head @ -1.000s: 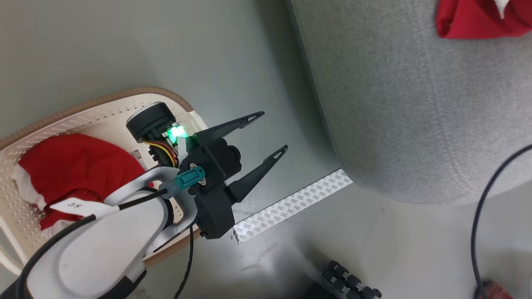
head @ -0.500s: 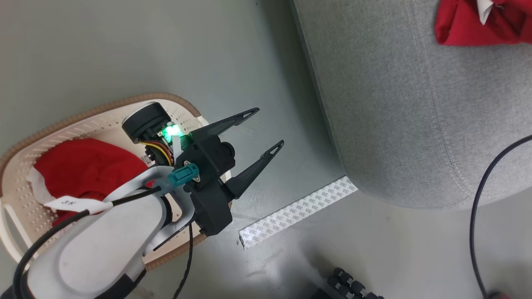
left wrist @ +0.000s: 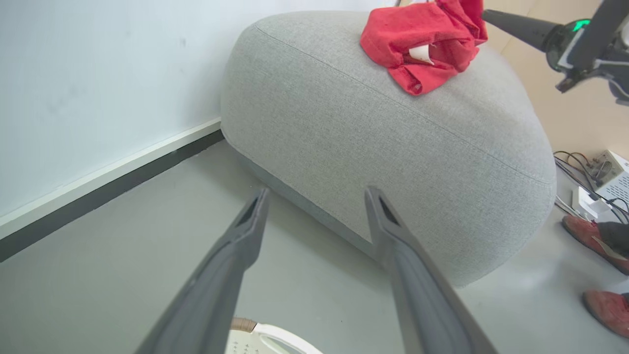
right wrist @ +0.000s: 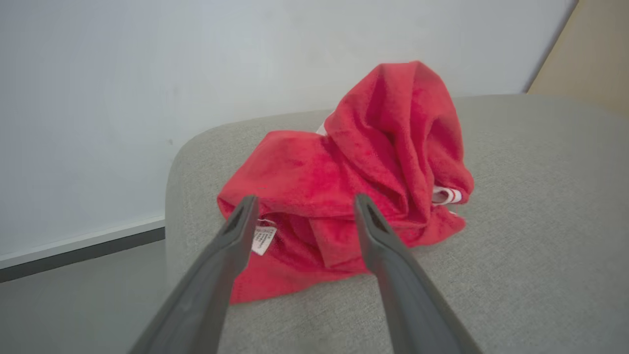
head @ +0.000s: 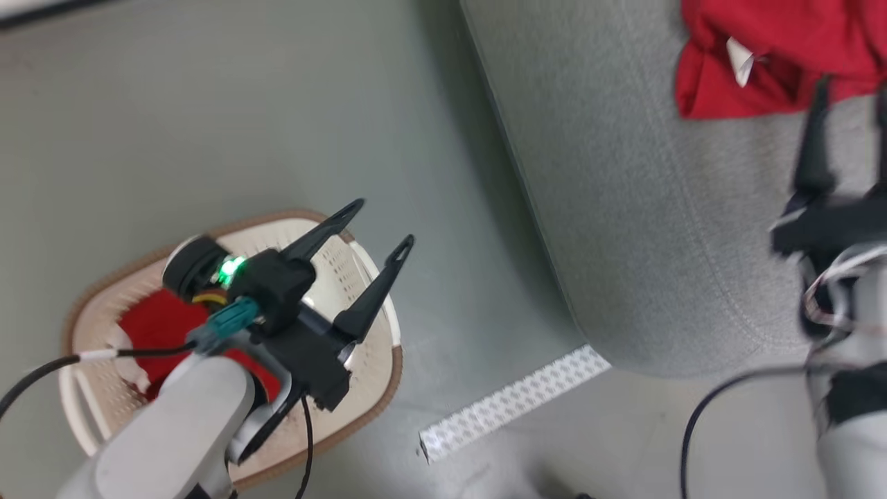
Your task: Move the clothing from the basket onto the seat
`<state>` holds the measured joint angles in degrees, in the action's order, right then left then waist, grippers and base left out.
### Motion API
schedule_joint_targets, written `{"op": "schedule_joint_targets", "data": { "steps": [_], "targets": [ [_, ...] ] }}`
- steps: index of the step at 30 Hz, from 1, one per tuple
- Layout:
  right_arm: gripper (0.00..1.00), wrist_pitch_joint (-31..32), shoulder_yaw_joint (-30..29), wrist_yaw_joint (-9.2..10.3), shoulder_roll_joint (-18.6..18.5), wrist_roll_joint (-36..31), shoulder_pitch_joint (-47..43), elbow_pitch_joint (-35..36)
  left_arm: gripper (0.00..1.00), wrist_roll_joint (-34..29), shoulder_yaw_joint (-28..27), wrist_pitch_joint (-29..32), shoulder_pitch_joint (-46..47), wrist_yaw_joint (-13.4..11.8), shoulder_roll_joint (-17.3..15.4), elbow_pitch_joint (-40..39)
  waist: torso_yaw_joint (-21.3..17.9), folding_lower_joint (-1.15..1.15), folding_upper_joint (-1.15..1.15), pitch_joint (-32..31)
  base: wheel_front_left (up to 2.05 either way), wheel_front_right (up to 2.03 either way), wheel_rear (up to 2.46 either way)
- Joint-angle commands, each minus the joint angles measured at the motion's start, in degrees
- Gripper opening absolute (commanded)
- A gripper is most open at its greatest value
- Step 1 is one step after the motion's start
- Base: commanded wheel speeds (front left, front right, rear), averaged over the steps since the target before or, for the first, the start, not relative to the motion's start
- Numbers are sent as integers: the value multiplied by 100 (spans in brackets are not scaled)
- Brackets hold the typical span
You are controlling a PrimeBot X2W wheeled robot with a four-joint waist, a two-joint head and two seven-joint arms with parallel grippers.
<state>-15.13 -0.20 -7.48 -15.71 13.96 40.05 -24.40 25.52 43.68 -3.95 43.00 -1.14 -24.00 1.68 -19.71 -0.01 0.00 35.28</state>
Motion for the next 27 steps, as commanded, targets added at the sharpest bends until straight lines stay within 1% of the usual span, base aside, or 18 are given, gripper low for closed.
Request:
{"op": "schedule_joint_targets", "data": {
  "steps": [1,3,7,10,13,18,21,23,27],
  "targets": [
    [100,-8,137,-2,35,-24,-205,77,100,85,-58,-111,-210,-67,12,56,241,1,0,-587,0,0,0],
    [100,-9,324,-2,65,-15,-418,125,100,212,-177,-291,-390,-170,28,146,360,1,0,-822,0,0,0],
    [100,-9,769,-1,-44,-122,-661,105,100,354,-387,-649,-760,-452,78,361,670,1,0,-1239,0,0,0],
    [100,-9,1152,-1,-67,-164,-849,235,100,545,-588,-877,-1069,-612,153,530,928,1,0,-1535,0,0,0],
    [100,-9,1456,-1,-86,-125,-1032,353,100,671,-753,-1014,-1381,-684,207,642,1173,1,0,-1808,0,0,0],
    [100,-8,1784,-1,-35,-98,-1332,489,100,733,-1022,-1109,-1772,-754,293,780,1550,1,0,-2231,0,0,0],
    [100,-9,1984,-1,7,-48,-1436,543,100,676,-1253,-1120,-1985,-859,359,737,1699,1,0,-2433,0,0,0],
    [100,-9,2046,-1,32,-36,-1467,569,100,637,-1363,-1122,-2056,-873,380,687,1736,1,0,-2494,0,0,0],
    [100,-8,2157,-1,122,-47,-1582,669,100,461,-1781,-1124,-2488,-921,477,502,1844,1,0,-2730,0,0,0]
  ]
}}
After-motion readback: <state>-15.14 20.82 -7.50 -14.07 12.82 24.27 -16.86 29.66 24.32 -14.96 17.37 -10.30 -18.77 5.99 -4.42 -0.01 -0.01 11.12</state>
